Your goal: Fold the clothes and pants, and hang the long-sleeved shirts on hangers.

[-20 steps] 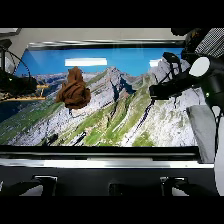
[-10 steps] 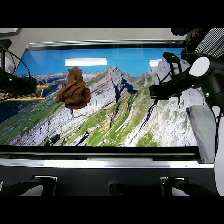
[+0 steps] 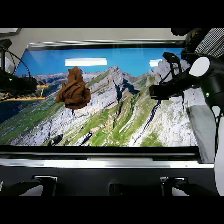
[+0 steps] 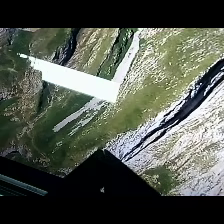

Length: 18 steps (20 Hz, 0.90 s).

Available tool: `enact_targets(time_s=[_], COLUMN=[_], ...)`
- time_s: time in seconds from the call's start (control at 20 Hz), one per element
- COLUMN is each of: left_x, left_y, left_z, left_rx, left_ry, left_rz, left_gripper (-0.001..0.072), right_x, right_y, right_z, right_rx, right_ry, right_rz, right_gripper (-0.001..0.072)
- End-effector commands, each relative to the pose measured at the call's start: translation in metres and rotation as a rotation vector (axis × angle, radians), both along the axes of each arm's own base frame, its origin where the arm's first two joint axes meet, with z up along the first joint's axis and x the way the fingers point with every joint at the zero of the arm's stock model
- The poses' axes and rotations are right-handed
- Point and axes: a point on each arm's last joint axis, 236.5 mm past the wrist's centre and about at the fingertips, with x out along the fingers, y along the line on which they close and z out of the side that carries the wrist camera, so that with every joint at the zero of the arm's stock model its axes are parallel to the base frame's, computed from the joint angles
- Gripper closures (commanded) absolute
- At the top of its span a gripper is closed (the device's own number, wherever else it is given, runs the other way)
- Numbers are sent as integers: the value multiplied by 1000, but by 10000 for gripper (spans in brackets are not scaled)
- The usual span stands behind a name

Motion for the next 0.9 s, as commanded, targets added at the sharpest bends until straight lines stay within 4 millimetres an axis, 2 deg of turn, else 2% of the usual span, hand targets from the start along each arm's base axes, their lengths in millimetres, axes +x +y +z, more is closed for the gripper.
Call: enact_targets(time_s=[0.0,0.2,0.25,0.3,0.35,0.45,0.6,0.7,0.8,0.85], left_x=[5,19,21,25,40,73,110,125,131,131], left_y=[0,-2,-1,0,-1,-8,-24,-34,-48,-56], left_z=[1,3,1,-3,-8,-36,-120,-179,-228,-246], left_rx=[-1,-18,-21,-19,-23,-36,-42,-37,-51,-66], left_ry=[-19,-65,-62,-60,-86,-94,9,78,131,158], left_rz=[0,28,44,45,46,41,19,8,-4,-8], left_gripper=[693,680,499,111,-13,-13,-13,-13,-13,-13], right_x=[0,5,6,6,5,6,6,6,6,6], right_y=[1,1,1,1,2,1,1,1,1,1], right_z=[1,3,3,3,3,3,3,2,2,2], right_rx=[1,5,5,6,9,7,6,4,4,4], right_ry=[-1,-24,-25,-25,-25,-26,-25,-26,-25,-25], right_rz=[1,-6,-7,-6,-6,-7,-7,-7,-7,-6], right_gripper=[684,684,685,684,684,681,680,680,680,680])
